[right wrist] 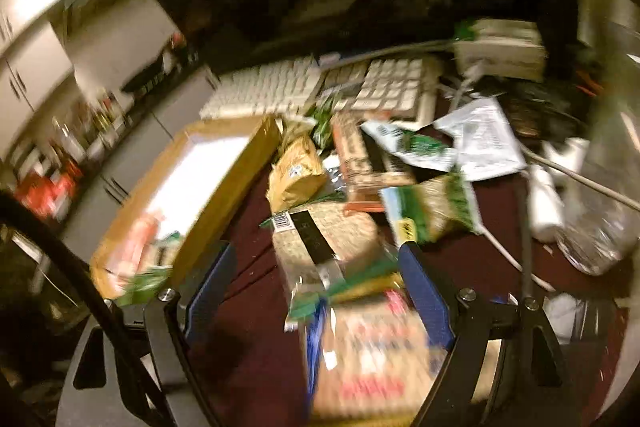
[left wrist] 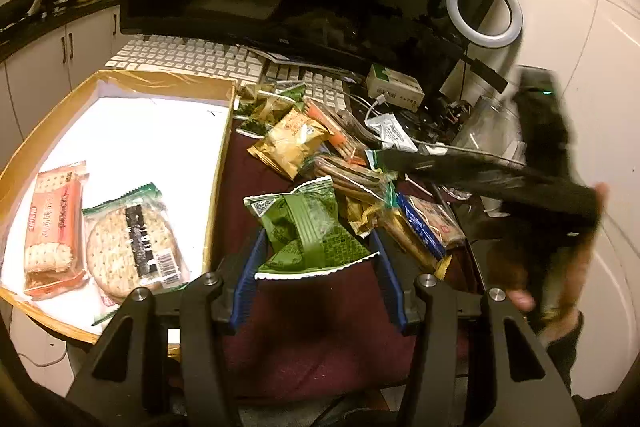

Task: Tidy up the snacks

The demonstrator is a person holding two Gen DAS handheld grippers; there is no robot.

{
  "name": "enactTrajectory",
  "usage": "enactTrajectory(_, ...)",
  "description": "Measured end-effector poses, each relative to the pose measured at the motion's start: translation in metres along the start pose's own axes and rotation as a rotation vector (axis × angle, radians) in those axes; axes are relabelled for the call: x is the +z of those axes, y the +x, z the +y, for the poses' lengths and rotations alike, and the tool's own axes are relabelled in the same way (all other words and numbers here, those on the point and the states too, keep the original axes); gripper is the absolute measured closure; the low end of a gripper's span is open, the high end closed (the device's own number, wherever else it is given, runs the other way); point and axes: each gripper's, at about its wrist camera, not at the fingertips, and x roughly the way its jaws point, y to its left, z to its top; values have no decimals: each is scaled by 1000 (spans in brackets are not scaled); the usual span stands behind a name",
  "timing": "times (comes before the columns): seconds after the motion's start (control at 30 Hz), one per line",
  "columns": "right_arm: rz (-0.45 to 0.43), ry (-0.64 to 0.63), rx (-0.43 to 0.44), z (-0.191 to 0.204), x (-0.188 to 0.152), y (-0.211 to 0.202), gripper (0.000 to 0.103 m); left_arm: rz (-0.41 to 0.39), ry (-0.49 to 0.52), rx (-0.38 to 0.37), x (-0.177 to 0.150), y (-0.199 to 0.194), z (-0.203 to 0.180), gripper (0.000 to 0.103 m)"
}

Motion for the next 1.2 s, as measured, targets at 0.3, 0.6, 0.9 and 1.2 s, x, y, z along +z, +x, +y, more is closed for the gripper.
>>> enactTrajectory(0.3, 150, -67, -76, 10, 17, 53, 16, -22, -35, 0, 1, -8, 12, 49)
enactTrajectory(0.6, 138, -30, -3, 6, 8, 44, 27, -55, -67, 3, 3, -19, 22, 49)
enactTrajectory(0.9, -58, -44, 170, 37, -2, 1, 27, -131, -139, 45, 14, -47, 54, 49)
enactTrajectory(1.2, -63, -71, 292, 111, 29, 24, 27, -141, -205, 135, 56, -42, 122, 49)
